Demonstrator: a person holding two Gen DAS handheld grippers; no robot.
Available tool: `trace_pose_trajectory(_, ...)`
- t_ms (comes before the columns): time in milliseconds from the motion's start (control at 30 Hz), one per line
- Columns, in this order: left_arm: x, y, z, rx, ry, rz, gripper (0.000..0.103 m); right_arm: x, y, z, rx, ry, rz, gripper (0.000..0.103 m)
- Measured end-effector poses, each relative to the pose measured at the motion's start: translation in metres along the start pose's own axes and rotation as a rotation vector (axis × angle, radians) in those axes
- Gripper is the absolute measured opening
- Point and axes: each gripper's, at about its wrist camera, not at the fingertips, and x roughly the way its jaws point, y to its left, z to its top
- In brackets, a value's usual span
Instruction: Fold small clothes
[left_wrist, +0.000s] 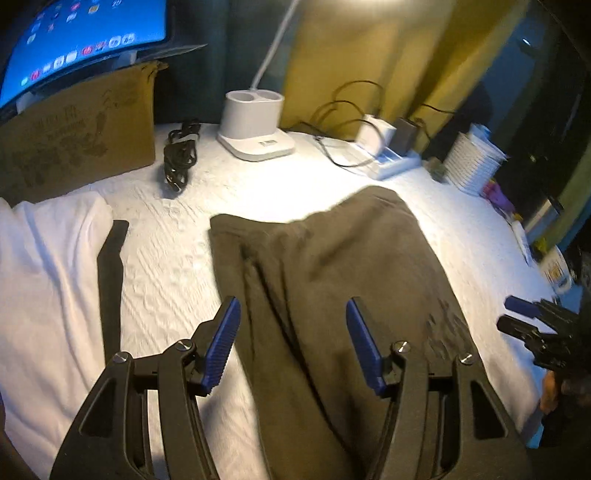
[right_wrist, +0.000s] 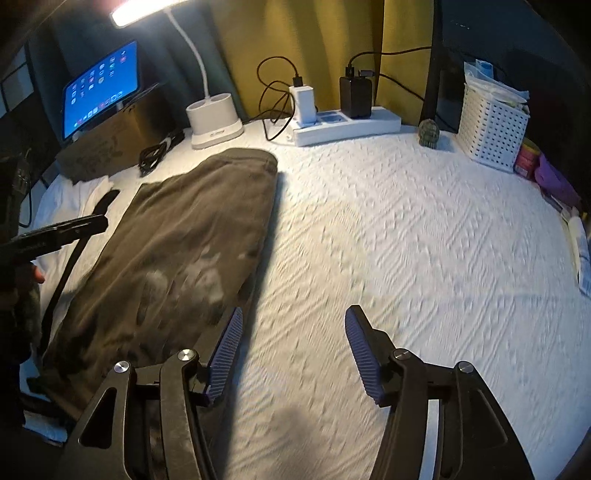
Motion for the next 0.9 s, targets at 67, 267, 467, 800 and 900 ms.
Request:
trace_pose_trajectory(67, 0.01, 0.005, 0.005, -0.013, 0.016, 0.012, 0.059, 0.007, -0.006, 0.009, 0.0, 0.002, -0.004, 0.061)
trace_pose_trajectory(267, 0.041, 0.021, 0.016, -0.047, 0.064, 0.031, 0.06, 0.029, -0.015, 0.031, -0.001, 0.007, 0.006, 0.062)
trace_pose_trajectory(467, 0.057, 0.013, 0.024, 0.027, 0.067, 0.04, 0.081, 0.05, -0.015, 0.053, 0.004, -0.007, 0.05, 0.069)
trace_pose_trajectory(800, 0.081, -0.027, 0.026, 0.161, 0.095, 0.093, 0.092, 0.092, 0.003, 0.083, -0.018, 0.005, 0.166, 0.07)
trace_pose_trajectory(900, 0.08, -0.029, 0.028, 0.16, 0.081, 0.09, 0.08, 0.106, 0.013, 0.092, -0.012, 0.017, 0.214, 0.072)
